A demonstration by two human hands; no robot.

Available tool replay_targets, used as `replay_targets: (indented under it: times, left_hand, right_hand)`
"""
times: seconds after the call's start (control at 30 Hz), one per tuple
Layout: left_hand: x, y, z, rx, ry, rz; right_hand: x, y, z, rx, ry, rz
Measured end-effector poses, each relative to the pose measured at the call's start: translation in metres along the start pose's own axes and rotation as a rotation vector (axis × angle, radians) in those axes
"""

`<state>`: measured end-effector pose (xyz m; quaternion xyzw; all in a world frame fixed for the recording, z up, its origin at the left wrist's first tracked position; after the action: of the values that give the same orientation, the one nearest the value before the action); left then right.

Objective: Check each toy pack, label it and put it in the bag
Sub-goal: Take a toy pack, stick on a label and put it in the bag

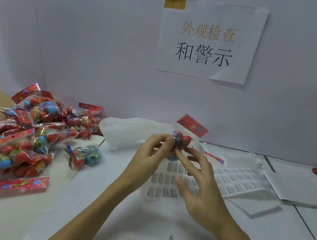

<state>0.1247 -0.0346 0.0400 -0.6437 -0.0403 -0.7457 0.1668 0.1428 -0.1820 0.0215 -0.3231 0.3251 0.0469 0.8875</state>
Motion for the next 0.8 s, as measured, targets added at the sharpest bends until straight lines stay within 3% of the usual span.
replay_targets:
  times: [0.07, 0.2, 0.5, 0.8]
  left_hand:
    - [0.000, -0.008, 0.003, 0.065, 0.018, 0.048]
    - [-0.007, -0.023, 0.007, 0.126, -0.027, -0.113]
    - [-0.019, -0.035, 0.009, 0.223, -0.111, -0.203]
    - [-0.007, -0.026, 0.008, 0.194, 0.055, 0.073]
  right_hand:
    - [-0.002, 0.000, 0.002, 0.002, -0.013, 0.001]
    - [0.006, -0.011, 0.003, 0.116, 0.042, 0.072]
    - [0.031, 0.022, 0.001, -0.050, 0.137, 0.070]
    - [0.027, 0.007, 0.004, 0.023, 0.070, -0.105]
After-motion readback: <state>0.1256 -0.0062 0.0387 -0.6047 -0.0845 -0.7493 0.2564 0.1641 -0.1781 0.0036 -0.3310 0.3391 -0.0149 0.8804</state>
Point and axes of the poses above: each hand's wrist, its own z-axis towards the middle knuckle, its own y-axis out of the palm, x = y × z, the point moved 10 cm from there along z, towards the middle knuckle, and after that the axes turned 10 degrees about -y, right-handed, at the moved point
